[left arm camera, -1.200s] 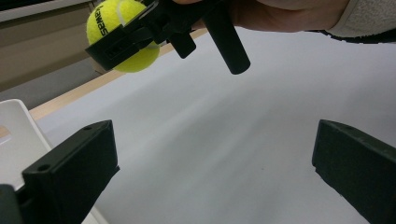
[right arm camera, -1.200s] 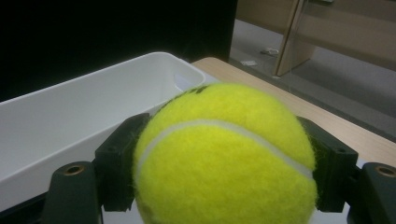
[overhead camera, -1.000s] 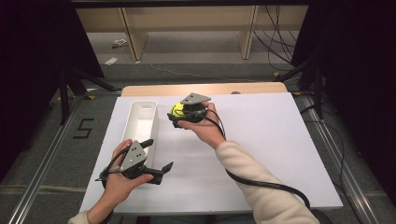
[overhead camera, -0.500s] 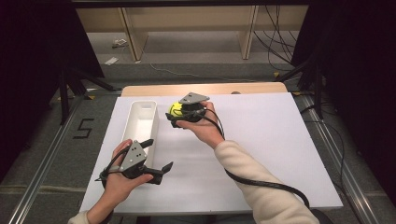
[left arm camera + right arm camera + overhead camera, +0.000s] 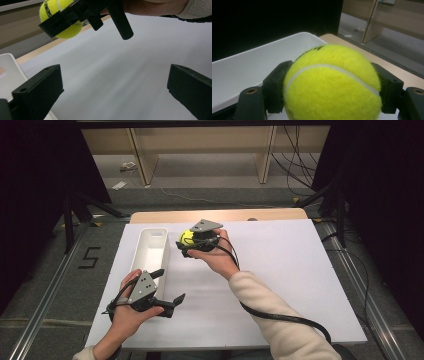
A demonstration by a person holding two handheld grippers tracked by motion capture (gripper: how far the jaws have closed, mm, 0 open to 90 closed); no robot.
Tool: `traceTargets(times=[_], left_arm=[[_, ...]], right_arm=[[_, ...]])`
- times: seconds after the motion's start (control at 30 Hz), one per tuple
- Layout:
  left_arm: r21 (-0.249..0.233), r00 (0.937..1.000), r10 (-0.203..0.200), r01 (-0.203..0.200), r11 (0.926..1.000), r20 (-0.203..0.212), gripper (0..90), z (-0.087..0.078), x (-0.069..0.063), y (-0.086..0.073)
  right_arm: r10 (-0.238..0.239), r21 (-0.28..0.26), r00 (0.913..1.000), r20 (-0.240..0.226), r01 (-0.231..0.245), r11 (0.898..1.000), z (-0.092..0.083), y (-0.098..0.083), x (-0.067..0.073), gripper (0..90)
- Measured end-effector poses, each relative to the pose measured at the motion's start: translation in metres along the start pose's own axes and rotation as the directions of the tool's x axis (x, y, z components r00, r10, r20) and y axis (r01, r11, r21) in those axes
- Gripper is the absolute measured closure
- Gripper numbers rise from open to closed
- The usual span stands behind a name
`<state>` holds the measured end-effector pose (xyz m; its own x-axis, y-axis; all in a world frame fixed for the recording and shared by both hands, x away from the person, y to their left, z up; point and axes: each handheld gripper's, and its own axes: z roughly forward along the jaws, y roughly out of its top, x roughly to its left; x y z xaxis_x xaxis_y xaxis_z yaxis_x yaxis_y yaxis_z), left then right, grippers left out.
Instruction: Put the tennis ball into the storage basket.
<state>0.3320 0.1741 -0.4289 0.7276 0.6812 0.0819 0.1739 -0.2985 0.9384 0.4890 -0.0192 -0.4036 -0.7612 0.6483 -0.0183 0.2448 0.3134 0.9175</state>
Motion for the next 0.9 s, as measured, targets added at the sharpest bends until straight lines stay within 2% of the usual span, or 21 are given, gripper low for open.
traceTargets(times=[0.9], left_arm=[[0.000,1.0000,0.002,-0.002,1.0000,0.003,0.0,0.0004,-0.0004,-0.0001]], right_arm=[[-0.009,-0.005,0.9998,-0.016,0.009,1.000,-0.0006,0.0028,0.0069,26.7]])
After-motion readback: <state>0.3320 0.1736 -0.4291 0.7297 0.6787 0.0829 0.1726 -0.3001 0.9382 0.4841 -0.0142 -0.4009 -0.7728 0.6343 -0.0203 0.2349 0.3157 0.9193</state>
